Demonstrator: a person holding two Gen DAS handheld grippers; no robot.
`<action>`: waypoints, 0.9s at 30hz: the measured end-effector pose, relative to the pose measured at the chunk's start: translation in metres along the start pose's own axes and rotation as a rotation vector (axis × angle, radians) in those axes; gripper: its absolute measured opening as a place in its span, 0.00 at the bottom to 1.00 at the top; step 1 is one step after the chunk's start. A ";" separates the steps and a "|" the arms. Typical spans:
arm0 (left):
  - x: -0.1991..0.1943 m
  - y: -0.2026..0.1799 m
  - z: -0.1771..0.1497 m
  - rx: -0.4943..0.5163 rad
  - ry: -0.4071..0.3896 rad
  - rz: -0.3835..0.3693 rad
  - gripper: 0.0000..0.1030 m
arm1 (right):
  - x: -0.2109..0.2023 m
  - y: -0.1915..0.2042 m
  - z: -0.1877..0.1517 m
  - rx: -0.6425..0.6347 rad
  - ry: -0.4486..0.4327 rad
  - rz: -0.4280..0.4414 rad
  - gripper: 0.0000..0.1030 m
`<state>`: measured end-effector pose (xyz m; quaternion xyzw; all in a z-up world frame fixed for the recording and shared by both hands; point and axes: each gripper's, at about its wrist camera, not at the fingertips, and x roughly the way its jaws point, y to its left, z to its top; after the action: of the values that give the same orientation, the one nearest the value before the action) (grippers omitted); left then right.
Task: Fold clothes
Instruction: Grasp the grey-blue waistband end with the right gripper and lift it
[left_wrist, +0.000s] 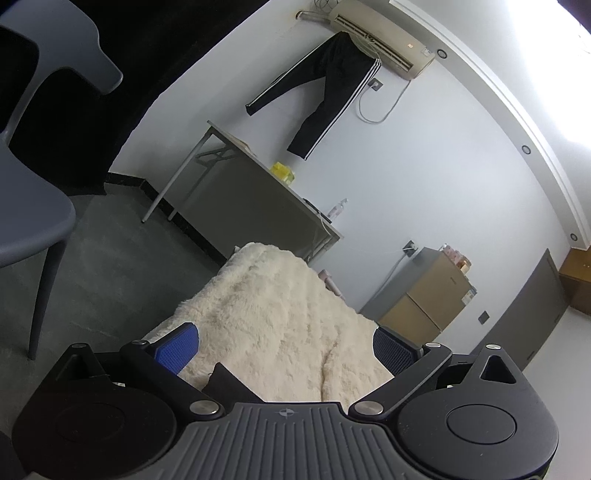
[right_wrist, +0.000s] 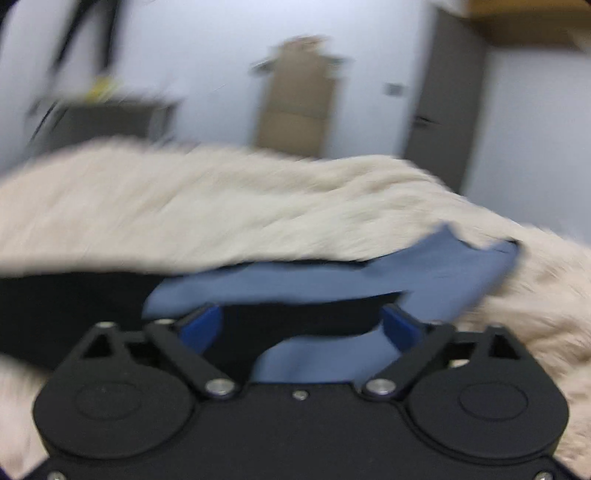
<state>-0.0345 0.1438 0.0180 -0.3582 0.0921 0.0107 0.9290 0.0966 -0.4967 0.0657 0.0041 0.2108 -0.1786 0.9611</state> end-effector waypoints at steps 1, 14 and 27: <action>0.000 0.000 0.000 -0.001 0.002 0.001 0.97 | 0.005 -0.023 0.005 0.097 0.008 -0.031 0.92; 0.021 -0.031 -0.015 0.199 0.147 0.054 0.98 | 0.101 -0.144 0.026 0.403 0.048 -0.186 0.97; 0.052 -0.064 -0.053 0.440 0.383 -0.005 0.98 | 0.091 -0.132 0.009 0.303 0.106 -0.165 0.91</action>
<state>0.0136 0.0581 0.0129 -0.1440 0.2652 -0.0798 0.9500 0.1319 -0.6522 0.0463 0.1409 0.2315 -0.2860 0.9191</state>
